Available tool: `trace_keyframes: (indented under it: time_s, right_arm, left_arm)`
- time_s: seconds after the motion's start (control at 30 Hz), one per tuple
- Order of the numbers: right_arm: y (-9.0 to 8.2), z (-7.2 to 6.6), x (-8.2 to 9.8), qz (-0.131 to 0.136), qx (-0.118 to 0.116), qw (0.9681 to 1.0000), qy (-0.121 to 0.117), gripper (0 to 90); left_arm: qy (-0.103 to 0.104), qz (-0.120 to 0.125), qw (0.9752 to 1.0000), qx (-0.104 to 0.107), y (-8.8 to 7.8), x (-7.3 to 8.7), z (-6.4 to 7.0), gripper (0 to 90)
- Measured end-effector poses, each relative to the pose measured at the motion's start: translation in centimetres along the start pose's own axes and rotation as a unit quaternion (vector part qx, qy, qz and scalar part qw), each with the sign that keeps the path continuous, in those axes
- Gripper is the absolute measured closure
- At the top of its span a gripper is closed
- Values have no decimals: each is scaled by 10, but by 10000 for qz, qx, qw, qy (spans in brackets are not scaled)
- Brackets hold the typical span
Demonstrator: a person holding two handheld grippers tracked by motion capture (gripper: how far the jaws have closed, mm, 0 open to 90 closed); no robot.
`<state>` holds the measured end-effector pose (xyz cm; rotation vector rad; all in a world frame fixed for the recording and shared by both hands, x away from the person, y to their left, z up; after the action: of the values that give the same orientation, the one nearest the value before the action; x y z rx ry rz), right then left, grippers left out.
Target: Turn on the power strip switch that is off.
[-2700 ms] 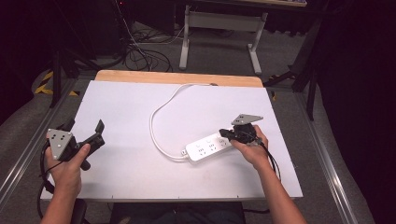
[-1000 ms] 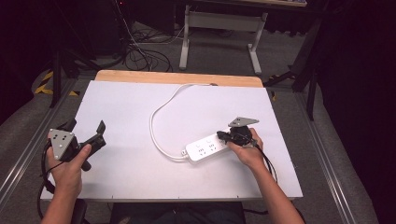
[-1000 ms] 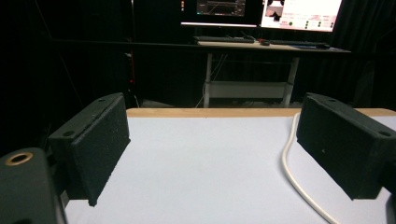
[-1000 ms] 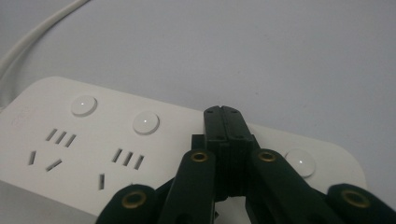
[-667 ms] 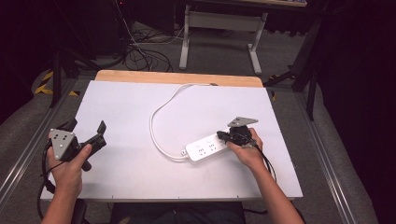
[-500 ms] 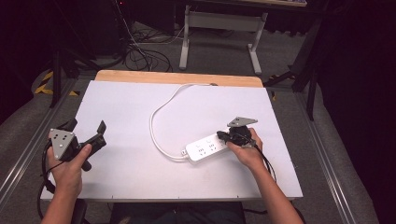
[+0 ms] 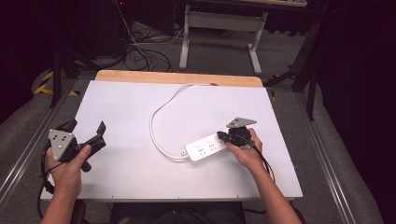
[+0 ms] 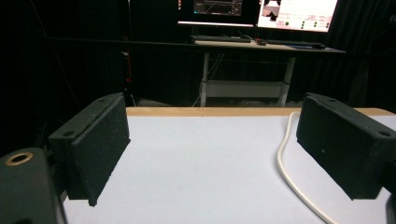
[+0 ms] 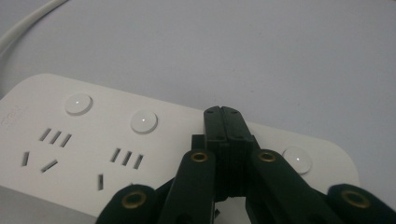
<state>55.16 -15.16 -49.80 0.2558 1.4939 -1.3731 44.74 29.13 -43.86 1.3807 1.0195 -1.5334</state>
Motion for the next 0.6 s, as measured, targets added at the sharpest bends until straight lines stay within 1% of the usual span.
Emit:
trace_keyframes:
  time_s: [0.17,0.33,0.47,0.6]
  right_arm:
    - [0,0,0,5,-51,10000,57,900]
    - [0,1,0,-18,-59,10000,22,900]
    - [1,2,0,-51,-141,9998,144,900]
    - [0,2,-1,-50,-75,9999,80,900]
  left_arm:
    - [7,-25,10000,-11,0,0,-1,100]
    - [13,-37,10000,-9,1,1,0,100]
    - [28,-42,10000,3,0,1,0,100]
    - [21,-41,10000,3,1,1,0,100]
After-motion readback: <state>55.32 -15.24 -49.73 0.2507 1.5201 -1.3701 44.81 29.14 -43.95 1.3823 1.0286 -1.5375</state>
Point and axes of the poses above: each handheld gripper's, and its own axes: y roughly forward along the jaws, x roughly out of its underside, z roughly to its right, the point moved 5 cm from there along y, roughly forward along the jaws, and after that the axes turned 15 degrees about x, right-handed, at the moved point
